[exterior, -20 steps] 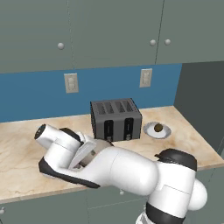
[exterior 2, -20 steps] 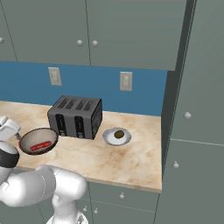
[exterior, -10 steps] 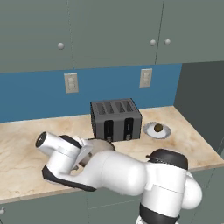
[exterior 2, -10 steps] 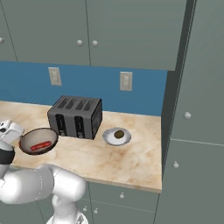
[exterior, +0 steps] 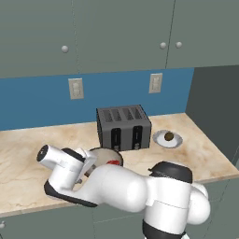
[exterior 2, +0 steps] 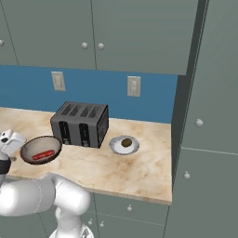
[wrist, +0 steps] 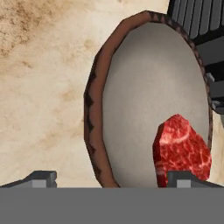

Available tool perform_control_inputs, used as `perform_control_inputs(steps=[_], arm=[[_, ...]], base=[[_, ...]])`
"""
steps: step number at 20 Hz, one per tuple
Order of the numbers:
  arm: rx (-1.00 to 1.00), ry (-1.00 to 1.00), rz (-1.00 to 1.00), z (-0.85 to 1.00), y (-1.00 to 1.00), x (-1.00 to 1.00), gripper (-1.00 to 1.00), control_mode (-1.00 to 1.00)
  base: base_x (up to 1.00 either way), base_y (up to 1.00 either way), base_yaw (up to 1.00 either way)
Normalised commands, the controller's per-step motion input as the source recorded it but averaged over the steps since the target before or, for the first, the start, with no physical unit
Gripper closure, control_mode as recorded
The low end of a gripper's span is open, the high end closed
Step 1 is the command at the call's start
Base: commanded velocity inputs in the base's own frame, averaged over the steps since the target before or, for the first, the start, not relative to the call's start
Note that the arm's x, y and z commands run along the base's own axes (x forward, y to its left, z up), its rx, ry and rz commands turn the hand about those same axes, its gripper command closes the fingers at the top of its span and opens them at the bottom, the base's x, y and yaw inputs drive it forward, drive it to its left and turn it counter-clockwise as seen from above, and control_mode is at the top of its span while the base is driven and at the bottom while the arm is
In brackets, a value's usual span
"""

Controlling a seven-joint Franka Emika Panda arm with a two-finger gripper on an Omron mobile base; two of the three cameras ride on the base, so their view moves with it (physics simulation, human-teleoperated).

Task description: Remove the kiwi from the bowl and place it on the small plate. Then place the bowl with only the steak in the microwave, close the door, and press the start button to microwave the steak.

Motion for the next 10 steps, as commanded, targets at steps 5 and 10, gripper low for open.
perform_control_inputs(steps=[5, 10], arm=[[0.0, 0.0, 0.05, -0.1, 0.0, 0.05, -1.0, -1.0], [0.0, 0.0, 0.06, -0.12, -0.02, 0.04, -1.0, -1.0]], base=[[0.0, 0.0, 0.0], [0.0, 0.0, 0.0]])
